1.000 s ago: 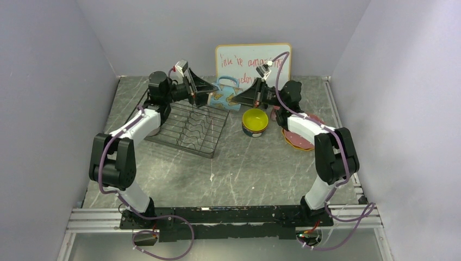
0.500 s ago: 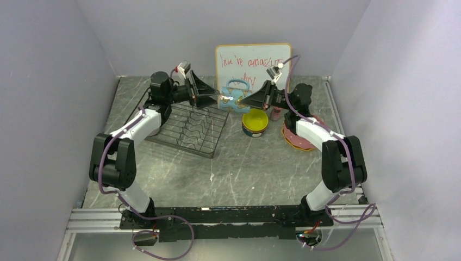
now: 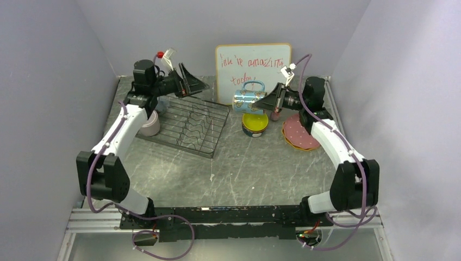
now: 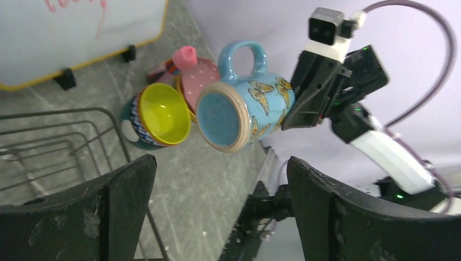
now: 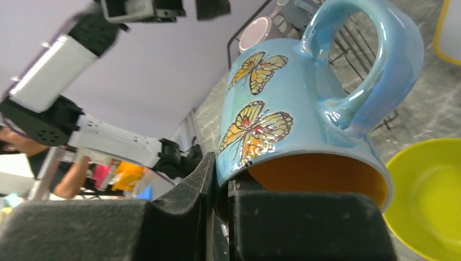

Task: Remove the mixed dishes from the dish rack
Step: Pick up the cup from the dish rack, then place the cup at the center of the board.

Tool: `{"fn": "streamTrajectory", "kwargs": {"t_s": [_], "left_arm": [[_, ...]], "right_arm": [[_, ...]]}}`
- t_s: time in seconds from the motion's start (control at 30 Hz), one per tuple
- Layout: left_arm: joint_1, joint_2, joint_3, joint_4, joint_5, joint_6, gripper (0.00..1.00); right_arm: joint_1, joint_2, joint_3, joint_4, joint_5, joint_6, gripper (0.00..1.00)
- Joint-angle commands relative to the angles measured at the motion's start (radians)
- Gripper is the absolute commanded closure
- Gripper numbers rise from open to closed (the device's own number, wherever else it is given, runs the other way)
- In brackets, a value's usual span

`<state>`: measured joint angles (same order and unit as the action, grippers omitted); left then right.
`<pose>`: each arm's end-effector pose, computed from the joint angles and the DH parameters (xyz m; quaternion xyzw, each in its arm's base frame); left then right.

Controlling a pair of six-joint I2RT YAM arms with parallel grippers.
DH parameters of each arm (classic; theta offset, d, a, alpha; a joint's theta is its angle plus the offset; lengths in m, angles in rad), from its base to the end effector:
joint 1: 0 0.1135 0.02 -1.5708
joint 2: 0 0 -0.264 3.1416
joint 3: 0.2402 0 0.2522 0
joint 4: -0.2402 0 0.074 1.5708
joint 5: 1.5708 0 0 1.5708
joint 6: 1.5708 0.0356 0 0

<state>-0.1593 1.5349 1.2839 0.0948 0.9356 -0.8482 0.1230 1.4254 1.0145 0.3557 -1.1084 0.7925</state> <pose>0.3476 -0.0849 0.3598 0.0467 0.7375 -0.5801 0.3425 0.3137 0.0709 0.3269 -0.1387 0.7022 0.6012 0.3554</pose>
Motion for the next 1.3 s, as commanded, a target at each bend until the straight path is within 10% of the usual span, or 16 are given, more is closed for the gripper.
{"fn": "streamTrajectory", "kwargs": {"t_s": [0.0,0.43,0.73,1.27], "left_arm": [[0.001,-0.083,0.136,-0.38,-0.152,0.39,0.07],[0.001,-0.179,0.163,-0.643,-0.391,0.747,0.06],[0.001,-0.197,0.154,-0.658,-0.442,0.787,0.06],[0.001,-0.217,0.143,-0.669,-0.503,0.836,0.06]], "right_arm": [[-0.003,-0.116,0.181,-0.487,0.07,-0.564,1.0],[0.019,-0.164,0.376,-1.301,0.591,-1.261,1.0],[0.143,-0.182,0.261,-1.382,0.916,-1.398,1.0],[0.226,-0.08,0.152,-1.357,1.018,-1.437,1.0]]}}
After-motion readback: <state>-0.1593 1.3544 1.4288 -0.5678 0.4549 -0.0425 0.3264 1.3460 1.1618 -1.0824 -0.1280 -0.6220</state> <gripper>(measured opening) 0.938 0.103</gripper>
